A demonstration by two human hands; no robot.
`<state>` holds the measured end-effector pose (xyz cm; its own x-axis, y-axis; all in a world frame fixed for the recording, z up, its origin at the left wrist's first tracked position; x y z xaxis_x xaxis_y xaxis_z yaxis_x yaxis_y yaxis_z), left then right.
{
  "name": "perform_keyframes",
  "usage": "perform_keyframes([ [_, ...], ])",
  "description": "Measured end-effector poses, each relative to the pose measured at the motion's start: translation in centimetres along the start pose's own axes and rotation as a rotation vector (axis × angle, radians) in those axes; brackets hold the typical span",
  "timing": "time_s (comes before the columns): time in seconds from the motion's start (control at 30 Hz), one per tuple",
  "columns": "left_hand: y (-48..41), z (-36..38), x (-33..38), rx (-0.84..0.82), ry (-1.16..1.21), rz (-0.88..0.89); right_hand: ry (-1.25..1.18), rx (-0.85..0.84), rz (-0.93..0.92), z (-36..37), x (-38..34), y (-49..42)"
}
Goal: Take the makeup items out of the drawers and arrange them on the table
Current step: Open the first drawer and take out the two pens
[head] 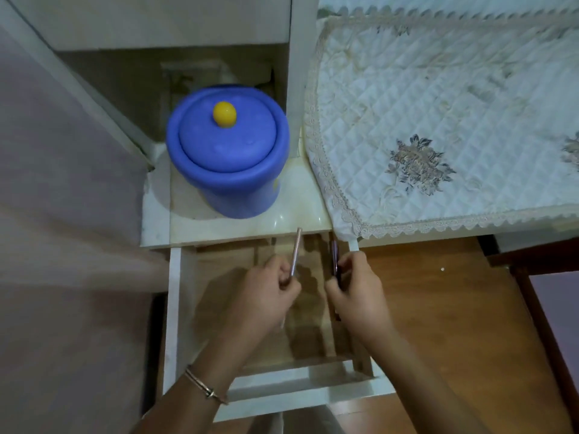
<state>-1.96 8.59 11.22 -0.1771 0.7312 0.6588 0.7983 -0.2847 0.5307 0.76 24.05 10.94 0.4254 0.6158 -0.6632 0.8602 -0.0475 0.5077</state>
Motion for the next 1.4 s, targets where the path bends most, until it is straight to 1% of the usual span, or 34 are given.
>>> perform_keyframes([
  [0.07,-0.6,-1.9,3.2,0.074,0.048,0.115,-0.101,0.113,-0.068,-3.2,-1.8,0.0],
  [0.13,-2.0,-3.3,6.3,0.117,0.081,0.186,-0.137,0.199,-0.132,-6.0,-3.4,-0.9],
  [0.2,-4.2,-4.1,8.9,0.127,0.123,0.203,-0.139,0.261,-0.163,-8.5,-4.4,-2.6],
  [0.27,-7.0,-4.5,11.0,0.124,0.179,0.204,-0.113,0.298,-0.156,-10.7,-4.7,-5.0],
  [0.47,-15.7,-4.7,14.7,0.068,0.216,0.151,-0.014,0.325,-0.111,-15.7,-4.0,-12.6],
  [0.63,-19.7,-4.4,15.7,0.064,0.205,0.098,0.007,0.342,-0.072,-17.8,-2.7,-15.6],
  [0.73,-20.7,-3.8,15.2,0.041,0.152,0.045,0.066,0.342,0.008,-18.1,-1.2,-16.5],
  [0.8,-20.8,-3.5,14.9,0.030,0.155,0.049,0.116,0.325,0.019,-17.8,-0.5,-16.9],
  [0.9,-20.1,-3.5,14.6,0.024,0.140,0.072,0.166,0.330,-0.030,-17.2,-0.1,-16.7],
  [1.0,-17.2,-3.6,14.3,0.029,0.104,0.110,0.216,0.388,-0.102,-16.3,-0.5,-14.3],
  [1.13,-10.1,-2.9,10.9,0.021,0.085,0.142,0.261,0.376,-0.250,-12.4,-1.1,-7.8],
  [1.23,-3.5,-1.4,4.8,-0.054,0.028,0.133,0.307,0.346,-0.316,-8.0,0.3,-1.4],
  [1.33,3.1,0.3,-3.3,-0.132,-0.074,0.018,0.302,0.199,-0.237,-2.7,3.4,3.8],
  [1.4,6.8,0.7,-8.3,-0.128,-0.115,-0.076,0.364,0.145,-0.192,0.4,5.2,6.7],
])
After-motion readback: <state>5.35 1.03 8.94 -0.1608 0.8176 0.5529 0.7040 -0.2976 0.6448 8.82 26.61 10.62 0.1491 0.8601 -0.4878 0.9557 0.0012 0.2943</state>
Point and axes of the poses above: each hand's wrist, its own y-axis away from the middle knuckle, its own z-axis out of the palm, x = y × z, the point moved 6 cm from there along -y, towards the middle knuckle, and after that the axes turned 14 degrees about -x, right-handed, at the moved point
